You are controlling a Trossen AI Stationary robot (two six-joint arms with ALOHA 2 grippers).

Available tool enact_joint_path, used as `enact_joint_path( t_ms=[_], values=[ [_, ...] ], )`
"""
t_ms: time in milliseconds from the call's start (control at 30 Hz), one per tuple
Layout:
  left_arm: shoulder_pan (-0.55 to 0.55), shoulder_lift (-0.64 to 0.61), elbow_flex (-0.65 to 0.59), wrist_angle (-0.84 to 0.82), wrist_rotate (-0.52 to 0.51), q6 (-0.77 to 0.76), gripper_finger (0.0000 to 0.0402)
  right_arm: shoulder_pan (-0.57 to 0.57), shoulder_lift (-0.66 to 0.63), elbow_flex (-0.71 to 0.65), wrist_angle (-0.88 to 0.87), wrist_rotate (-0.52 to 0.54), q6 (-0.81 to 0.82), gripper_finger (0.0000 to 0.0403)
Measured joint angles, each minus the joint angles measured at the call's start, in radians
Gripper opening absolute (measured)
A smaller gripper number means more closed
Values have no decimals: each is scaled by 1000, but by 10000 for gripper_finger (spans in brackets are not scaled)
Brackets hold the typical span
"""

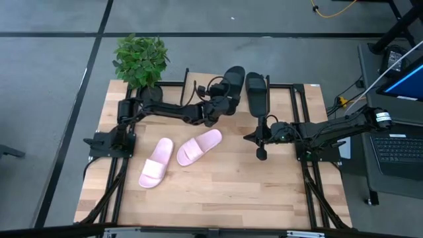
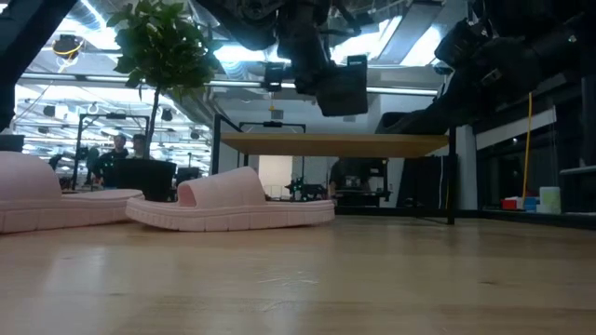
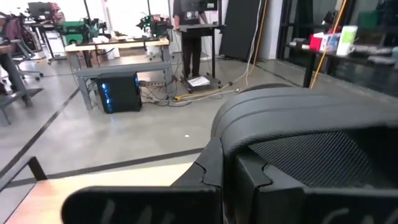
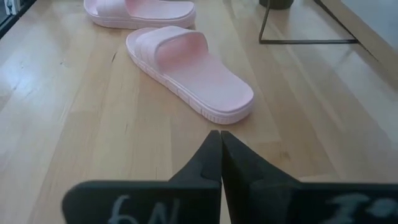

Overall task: Pick and place slides into the shelf
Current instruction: Put the black slide on the shelf

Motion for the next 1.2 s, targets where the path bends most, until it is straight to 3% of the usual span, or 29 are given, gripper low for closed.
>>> enact_joint_path(
  t_ms=[533, 1200],
  values=[
    [8, 45, 0, 7, -19, -52, 1, 1, 0, 0, 18, -1, -25, 3],
    [27, 43, 0, 3, 82, -44, 19, 1, 0, 0, 33, -2, -27, 3]
  ],
)
